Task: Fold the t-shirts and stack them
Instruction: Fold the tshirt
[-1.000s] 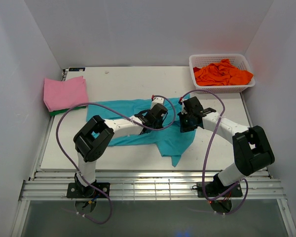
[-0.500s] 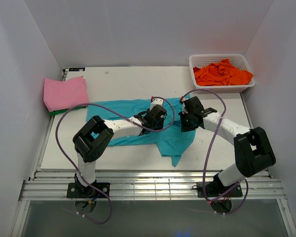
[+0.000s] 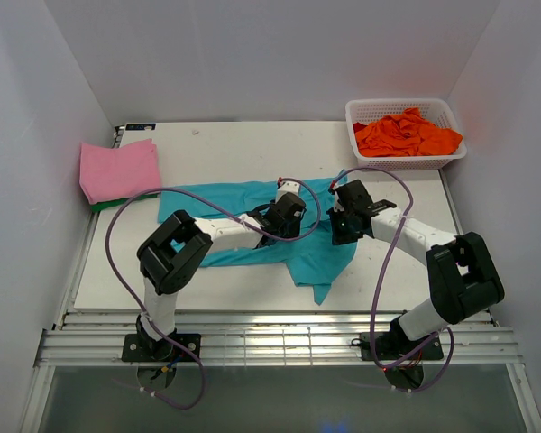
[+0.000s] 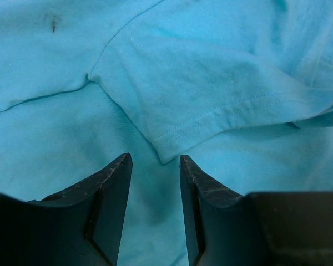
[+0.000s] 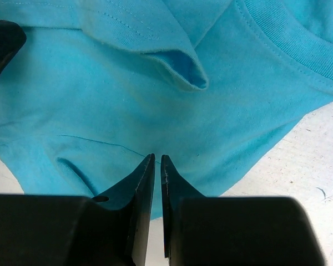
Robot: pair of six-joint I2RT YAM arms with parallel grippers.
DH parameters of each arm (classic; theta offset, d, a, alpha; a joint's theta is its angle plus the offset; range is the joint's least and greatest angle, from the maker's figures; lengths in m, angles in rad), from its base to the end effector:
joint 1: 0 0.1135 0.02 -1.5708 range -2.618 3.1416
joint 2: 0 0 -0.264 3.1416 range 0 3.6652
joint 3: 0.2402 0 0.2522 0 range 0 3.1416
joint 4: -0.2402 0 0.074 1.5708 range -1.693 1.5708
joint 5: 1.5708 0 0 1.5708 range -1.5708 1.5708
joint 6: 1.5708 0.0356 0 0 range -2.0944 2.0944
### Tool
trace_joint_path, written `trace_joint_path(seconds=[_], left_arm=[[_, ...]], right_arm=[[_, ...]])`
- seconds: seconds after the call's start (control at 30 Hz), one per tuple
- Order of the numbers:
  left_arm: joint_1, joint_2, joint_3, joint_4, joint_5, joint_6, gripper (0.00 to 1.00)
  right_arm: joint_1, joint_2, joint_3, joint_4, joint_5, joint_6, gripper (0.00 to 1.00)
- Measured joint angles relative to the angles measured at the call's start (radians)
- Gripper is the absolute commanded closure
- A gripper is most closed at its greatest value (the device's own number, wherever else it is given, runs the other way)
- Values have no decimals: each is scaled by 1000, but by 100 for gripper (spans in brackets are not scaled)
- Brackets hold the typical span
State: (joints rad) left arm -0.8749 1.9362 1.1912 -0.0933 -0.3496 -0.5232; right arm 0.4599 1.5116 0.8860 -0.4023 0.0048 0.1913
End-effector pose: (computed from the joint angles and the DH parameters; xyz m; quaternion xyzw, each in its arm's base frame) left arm 0.2702 -0.3045 0.1582 0.0995 0.9162 -0.1026 0.3744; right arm 0.2642 0.1307 0.1884 -0.1283 0.9548 0.0836 0.2548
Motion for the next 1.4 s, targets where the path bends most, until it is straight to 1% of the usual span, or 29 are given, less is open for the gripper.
trace_joint_path(seconds=[0.97, 1.23, 1.4], left_arm=[[0, 24, 4, 35, 21, 8, 52], [0, 43, 20, 52, 21, 11, 60], [0, 59, 30, 51, 20, 12, 62]], right_arm=[[0, -10, -18, 8, 0, 0, 85], [0, -10, -19, 9, 0, 0, 85], [0, -10, -19, 8, 0, 0, 85]])
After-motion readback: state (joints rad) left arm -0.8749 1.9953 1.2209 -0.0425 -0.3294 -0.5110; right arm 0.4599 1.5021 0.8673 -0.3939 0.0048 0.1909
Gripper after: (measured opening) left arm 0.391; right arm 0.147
